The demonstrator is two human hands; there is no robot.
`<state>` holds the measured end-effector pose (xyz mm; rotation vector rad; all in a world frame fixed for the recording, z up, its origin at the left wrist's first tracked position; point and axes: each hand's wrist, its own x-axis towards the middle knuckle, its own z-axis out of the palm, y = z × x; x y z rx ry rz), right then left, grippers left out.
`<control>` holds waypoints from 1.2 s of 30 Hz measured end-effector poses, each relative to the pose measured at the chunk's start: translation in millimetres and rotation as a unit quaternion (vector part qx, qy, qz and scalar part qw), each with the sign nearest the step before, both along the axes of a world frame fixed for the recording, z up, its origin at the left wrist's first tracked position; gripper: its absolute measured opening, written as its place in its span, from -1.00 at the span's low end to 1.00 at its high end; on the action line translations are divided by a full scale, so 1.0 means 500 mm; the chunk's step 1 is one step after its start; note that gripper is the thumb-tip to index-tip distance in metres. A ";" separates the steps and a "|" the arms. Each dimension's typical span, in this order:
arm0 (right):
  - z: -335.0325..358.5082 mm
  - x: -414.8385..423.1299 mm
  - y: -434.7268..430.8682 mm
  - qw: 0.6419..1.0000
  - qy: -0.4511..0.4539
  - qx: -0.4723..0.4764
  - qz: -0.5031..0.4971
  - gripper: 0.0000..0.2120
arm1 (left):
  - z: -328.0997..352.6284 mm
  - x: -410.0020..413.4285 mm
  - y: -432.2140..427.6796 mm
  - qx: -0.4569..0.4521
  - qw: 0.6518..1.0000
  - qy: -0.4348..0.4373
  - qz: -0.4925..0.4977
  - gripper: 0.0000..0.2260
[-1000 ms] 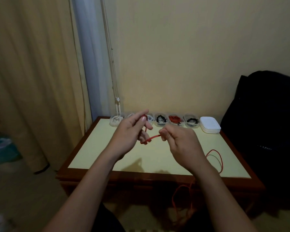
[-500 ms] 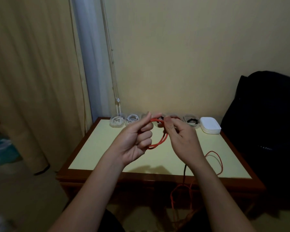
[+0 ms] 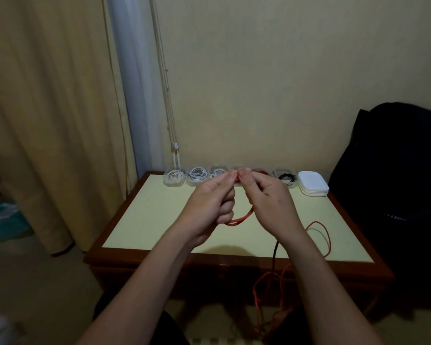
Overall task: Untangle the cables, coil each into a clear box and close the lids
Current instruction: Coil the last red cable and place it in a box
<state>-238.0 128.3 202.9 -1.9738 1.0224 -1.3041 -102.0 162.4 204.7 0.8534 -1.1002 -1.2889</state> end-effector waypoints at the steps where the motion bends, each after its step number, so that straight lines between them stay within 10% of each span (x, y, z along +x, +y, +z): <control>1: 0.000 0.000 -0.002 1.000 0.006 -0.004 0.000 -0.64 | 0.000 0.000 0.000 0.005 1.000 0.019 -0.004 -0.72; 36: -0.095 -0.111 -0.020 0.984 -0.074 0.070 -0.147 -0.91 | 0.011 0.145 0.001 0.065 0.906 0.413 0.071 -0.75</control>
